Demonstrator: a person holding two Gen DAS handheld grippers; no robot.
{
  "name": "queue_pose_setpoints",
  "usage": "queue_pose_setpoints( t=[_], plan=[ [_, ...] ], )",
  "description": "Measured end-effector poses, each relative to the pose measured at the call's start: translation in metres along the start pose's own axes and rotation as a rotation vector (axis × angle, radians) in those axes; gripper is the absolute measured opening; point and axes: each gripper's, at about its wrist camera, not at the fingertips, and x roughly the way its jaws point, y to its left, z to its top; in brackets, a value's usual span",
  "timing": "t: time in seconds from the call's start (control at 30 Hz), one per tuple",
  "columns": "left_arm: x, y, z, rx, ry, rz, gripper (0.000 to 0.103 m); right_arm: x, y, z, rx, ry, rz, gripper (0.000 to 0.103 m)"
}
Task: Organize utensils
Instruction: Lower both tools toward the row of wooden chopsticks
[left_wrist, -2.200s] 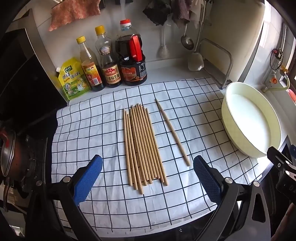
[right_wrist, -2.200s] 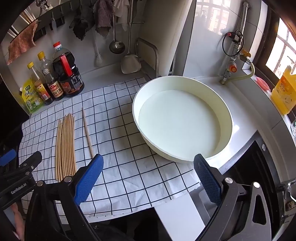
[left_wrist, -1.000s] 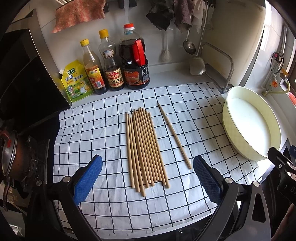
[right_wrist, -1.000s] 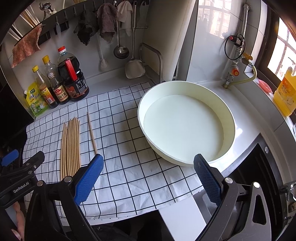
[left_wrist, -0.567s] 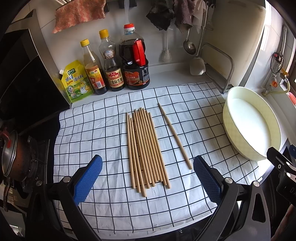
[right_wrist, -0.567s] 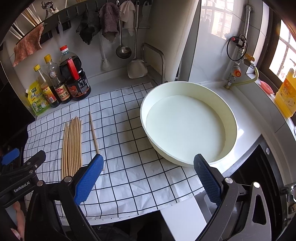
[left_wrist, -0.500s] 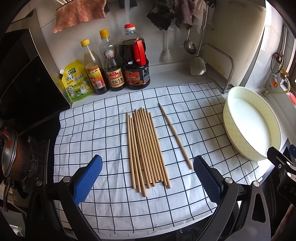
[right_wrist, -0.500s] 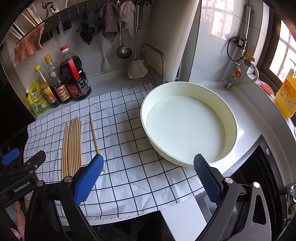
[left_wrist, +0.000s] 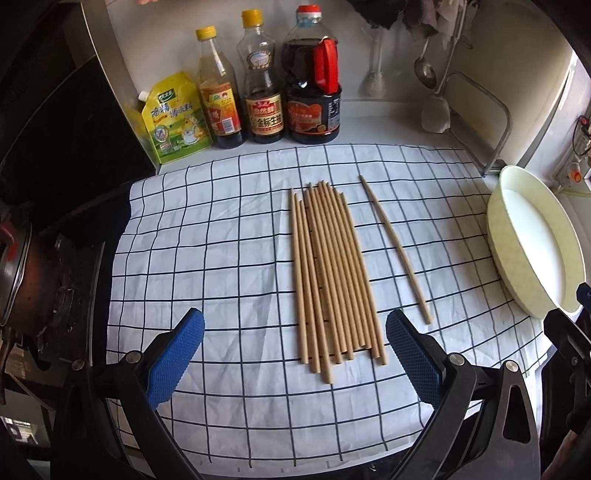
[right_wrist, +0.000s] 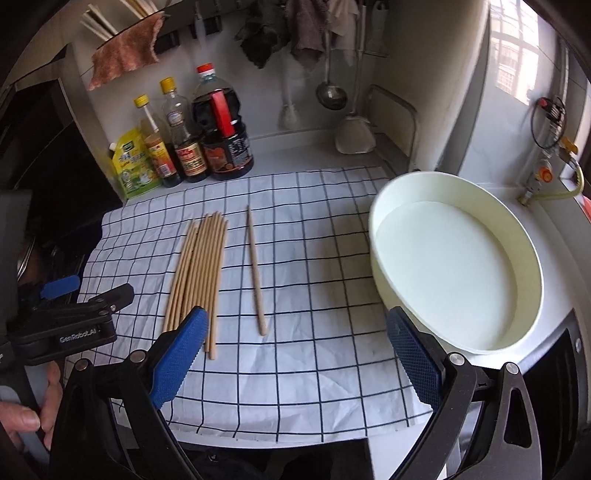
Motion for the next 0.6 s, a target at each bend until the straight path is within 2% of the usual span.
queue_pose_setpoints(
  t=[0.07,0.1,0.13,0.17,0.2,0.3,0.43,0.6],
  plan=[
    [0.005,0.016,0.001,0.005,-0.059,0.055,0.097,0.012,0.012,0.003,-0.057,0.007,0.016,0.093],
    [0.012,0.022,0.001,-0.006,-0.035,0.041,0.097,0.02,0.017,0.004,-0.078,0.018,0.021,0.093],
    [0.023,0.027,-0.002,-0.02,0.028,0.013,0.097,0.029,0.02,0.005,-0.09,0.032,0.034,0.093],
    [0.031,0.033,-0.002,-0.032,0.041,0.008,0.097,0.038,0.022,0.007,-0.096,0.048,0.05,0.093],
    [0.044,0.032,-0.007,-0.049,0.119,-0.026,0.097,0.047,0.023,0.008,-0.098,0.063,0.067,0.093],
    [0.067,0.033,-0.013,-0.063,0.169,-0.047,0.097,0.074,0.025,0.01,-0.095,0.088,0.101,0.093],
    [0.094,0.029,-0.018,-0.054,0.227,-0.066,0.097,0.108,0.029,0.012,-0.116,0.1,0.084,0.093],
    [0.111,0.031,-0.017,-0.071,0.2,-0.059,0.097,0.143,0.029,0.017,-0.107,0.12,0.065,0.093]
  ],
)
